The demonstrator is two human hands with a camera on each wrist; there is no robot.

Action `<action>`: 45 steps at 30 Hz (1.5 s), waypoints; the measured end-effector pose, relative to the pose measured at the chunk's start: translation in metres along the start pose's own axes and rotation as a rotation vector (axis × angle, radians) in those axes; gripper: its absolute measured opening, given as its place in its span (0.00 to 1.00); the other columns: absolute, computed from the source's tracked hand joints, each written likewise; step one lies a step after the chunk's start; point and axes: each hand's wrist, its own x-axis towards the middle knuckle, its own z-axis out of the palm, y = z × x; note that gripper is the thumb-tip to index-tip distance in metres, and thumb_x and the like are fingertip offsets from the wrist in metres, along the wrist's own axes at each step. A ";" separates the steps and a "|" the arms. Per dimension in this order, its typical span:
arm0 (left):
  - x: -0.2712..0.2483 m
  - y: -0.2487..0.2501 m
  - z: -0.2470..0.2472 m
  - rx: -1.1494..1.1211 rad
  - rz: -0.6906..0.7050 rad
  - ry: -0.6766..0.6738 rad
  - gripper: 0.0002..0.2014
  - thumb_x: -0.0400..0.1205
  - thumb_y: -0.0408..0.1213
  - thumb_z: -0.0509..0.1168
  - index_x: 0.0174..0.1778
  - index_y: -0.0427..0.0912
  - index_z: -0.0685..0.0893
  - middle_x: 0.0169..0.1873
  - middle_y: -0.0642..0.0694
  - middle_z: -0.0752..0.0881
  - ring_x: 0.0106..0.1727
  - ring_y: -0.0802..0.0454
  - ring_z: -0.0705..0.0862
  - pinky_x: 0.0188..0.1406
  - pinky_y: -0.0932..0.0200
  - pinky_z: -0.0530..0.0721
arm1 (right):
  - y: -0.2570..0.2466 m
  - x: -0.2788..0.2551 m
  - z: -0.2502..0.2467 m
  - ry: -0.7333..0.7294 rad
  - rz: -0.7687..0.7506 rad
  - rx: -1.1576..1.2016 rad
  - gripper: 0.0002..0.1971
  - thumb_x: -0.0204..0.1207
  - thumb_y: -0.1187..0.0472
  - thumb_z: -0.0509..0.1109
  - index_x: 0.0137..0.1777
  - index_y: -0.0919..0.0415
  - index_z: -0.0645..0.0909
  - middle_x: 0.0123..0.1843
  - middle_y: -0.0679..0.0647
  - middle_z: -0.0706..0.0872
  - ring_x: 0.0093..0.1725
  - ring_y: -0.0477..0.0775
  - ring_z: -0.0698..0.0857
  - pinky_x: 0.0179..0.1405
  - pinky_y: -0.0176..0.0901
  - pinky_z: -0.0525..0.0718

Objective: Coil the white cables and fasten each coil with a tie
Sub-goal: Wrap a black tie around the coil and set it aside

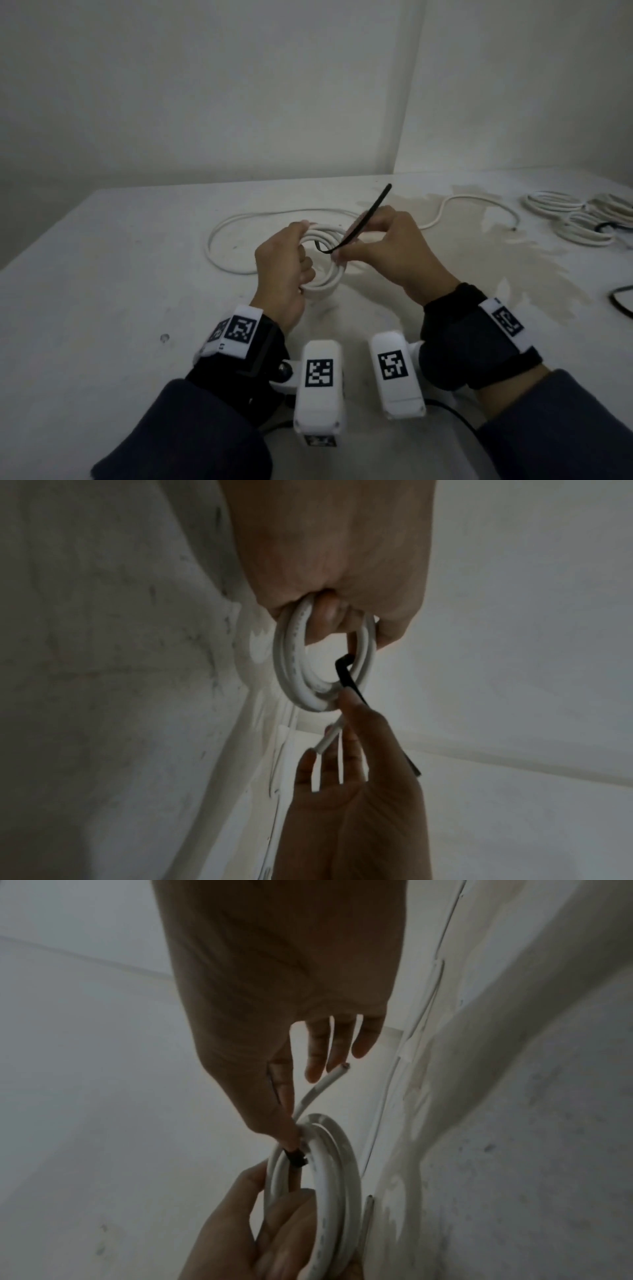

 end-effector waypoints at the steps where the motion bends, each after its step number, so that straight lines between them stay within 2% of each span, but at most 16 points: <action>1: -0.001 0.000 0.001 -0.008 0.009 -0.010 0.06 0.80 0.35 0.66 0.37 0.42 0.81 0.15 0.54 0.62 0.15 0.59 0.58 0.12 0.68 0.57 | 0.001 0.000 0.000 -0.008 -0.005 0.007 0.14 0.56 0.70 0.84 0.41 0.62 0.86 0.45 0.49 0.85 0.46 0.44 0.83 0.43 0.32 0.78; 4: -0.006 -0.002 0.006 -0.035 0.033 -0.042 0.09 0.83 0.35 0.63 0.37 0.41 0.82 0.14 0.55 0.63 0.14 0.60 0.59 0.11 0.69 0.59 | -0.002 -0.003 0.001 -0.083 -0.074 0.069 0.14 0.61 0.78 0.78 0.34 0.58 0.81 0.50 0.58 0.88 0.49 0.51 0.86 0.45 0.30 0.82; 7: -0.010 -0.005 0.011 0.004 0.094 -0.030 0.07 0.84 0.34 0.62 0.44 0.40 0.84 0.13 0.55 0.66 0.14 0.61 0.61 0.12 0.69 0.60 | -0.003 -0.006 0.000 -0.132 -0.123 0.123 0.11 0.64 0.79 0.77 0.33 0.65 0.79 0.51 0.57 0.89 0.47 0.53 0.88 0.47 0.38 0.85; 9: -0.012 -0.007 0.014 0.024 0.132 0.007 0.04 0.84 0.36 0.63 0.45 0.42 0.82 0.13 0.56 0.67 0.14 0.61 0.62 0.12 0.69 0.61 | 0.000 -0.005 -0.001 -0.148 -0.122 0.132 0.13 0.64 0.79 0.76 0.30 0.64 0.78 0.52 0.58 0.89 0.50 0.53 0.88 0.50 0.44 0.87; 11: -0.012 -0.009 0.015 -0.009 0.137 0.040 0.06 0.84 0.36 0.64 0.41 0.43 0.77 0.13 0.56 0.66 0.14 0.61 0.62 0.12 0.69 0.61 | 0.004 -0.003 0.000 -0.088 -0.107 0.127 0.15 0.63 0.79 0.76 0.27 0.61 0.77 0.50 0.58 0.89 0.51 0.58 0.89 0.52 0.55 0.88; 13: -0.012 -0.010 0.015 -0.059 0.123 0.064 0.09 0.84 0.36 0.63 0.37 0.45 0.75 0.13 0.57 0.65 0.14 0.61 0.61 0.12 0.69 0.60 | 0.006 -0.002 0.000 0.031 -0.109 0.105 0.17 0.65 0.74 0.76 0.23 0.54 0.79 0.47 0.56 0.90 0.47 0.59 0.90 0.46 0.60 0.89; 14: -0.012 -0.010 0.015 -0.087 0.114 0.082 0.10 0.84 0.37 0.63 0.36 0.45 0.74 0.13 0.57 0.65 0.14 0.61 0.61 0.12 0.69 0.60 | 0.006 -0.001 -0.001 0.083 -0.109 0.125 0.21 0.68 0.73 0.73 0.19 0.52 0.77 0.46 0.56 0.90 0.45 0.58 0.90 0.41 0.58 0.90; 16: -0.010 -0.010 0.014 -0.133 0.094 0.116 0.10 0.84 0.39 0.63 0.36 0.45 0.74 0.13 0.56 0.66 0.14 0.61 0.62 0.12 0.70 0.61 | 0.008 0.000 -0.004 0.101 -0.082 0.219 0.24 0.72 0.76 0.69 0.18 0.58 0.71 0.46 0.57 0.89 0.43 0.58 0.91 0.35 0.49 0.89; 20: -0.008 -0.011 0.012 -0.119 0.097 0.109 0.09 0.84 0.39 0.64 0.38 0.44 0.76 0.14 0.56 0.66 0.14 0.61 0.62 0.12 0.70 0.61 | 0.011 -0.001 -0.006 0.047 -0.075 0.120 0.17 0.67 0.77 0.74 0.24 0.61 0.73 0.46 0.54 0.89 0.44 0.66 0.89 0.42 0.54 0.90; 22: -0.009 -0.011 0.012 -0.091 0.112 0.076 0.08 0.84 0.38 0.64 0.39 0.44 0.76 0.14 0.56 0.66 0.15 0.61 0.62 0.12 0.69 0.61 | 0.007 0.000 -0.006 0.045 -0.042 0.165 0.16 0.68 0.76 0.73 0.27 0.61 0.73 0.43 0.55 0.88 0.38 0.60 0.87 0.39 0.47 0.89; 25: -0.009 -0.012 0.012 -0.063 0.109 0.015 0.08 0.84 0.36 0.64 0.38 0.43 0.77 0.15 0.55 0.66 0.16 0.60 0.61 0.12 0.68 0.59 | 0.000 -0.001 -0.006 0.037 0.085 0.336 0.07 0.77 0.65 0.70 0.38 0.64 0.76 0.37 0.56 0.83 0.32 0.49 0.85 0.32 0.39 0.85; 28: -0.013 -0.012 0.013 -0.005 0.098 -0.105 0.07 0.84 0.37 0.65 0.40 0.42 0.77 0.16 0.54 0.65 0.16 0.60 0.60 0.12 0.68 0.58 | 0.004 0.001 -0.011 -0.062 0.329 0.381 0.16 0.82 0.47 0.64 0.51 0.60 0.83 0.38 0.56 0.86 0.33 0.51 0.84 0.35 0.42 0.83; 30: -0.016 -0.012 0.015 0.068 0.107 -0.175 0.07 0.84 0.37 0.64 0.40 0.42 0.77 0.16 0.55 0.67 0.15 0.61 0.61 0.12 0.69 0.59 | 0.006 0.001 -0.013 -0.158 0.423 0.427 0.19 0.81 0.43 0.62 0.57 0.56 0.85 0.42 0.58 0.89 0.38 0.54 0.87 0.41 0.46 0.85; 36: -0.014 -0.014 0.015 0.148 0.127 -0.160 0.08 0.83 0.38 0.65 0.39 0.43 0.78 0.14 0.56 0.67 0.15 0.60 0.61 0.13 0.68 0.60 | 0.010 0.000 -0.016 -0.055 0.257 0.487 0.08 0.76 0.63 0.73 0.44 0.69 0.87 0.42 0.61 0.89 0.41 0.53 0.86 0.40 0.38 0.85; 42: -0.019 -0.013 0.017 0.221 0.128 -0.265 0.09 0.84 0.35 0.63 0.37 0.43 0.77 0.12 0.56 0.68 0.13 0.62 0.62 0.12 0.70 0.60 | 0.008 0.001 -0.016 -0.167 0.365 0.506 0.09 0.75 0.58 0.73 0.47 0.65 0.84 0.39 0.61 0.87 0.36 0.56 0.86 0.46 0.50 0.85; 45: -0.019 -0.012 0.014 0.244 0.125 -0.288 0.10 0.84 0.35 0.64 0.36 0.44 0.76 0.13 0.57 0.67 0.14 0.61 0.61 0.12 0.70 0.59 | 0.008 0.000 -0.017 -0.155 0.330 0.505 0.05 0.73 0.59 0.74 0.45 0.59 0.82 0.37 0.55 0.86 0.32 0.50 0.84 0.33 0.41 0.84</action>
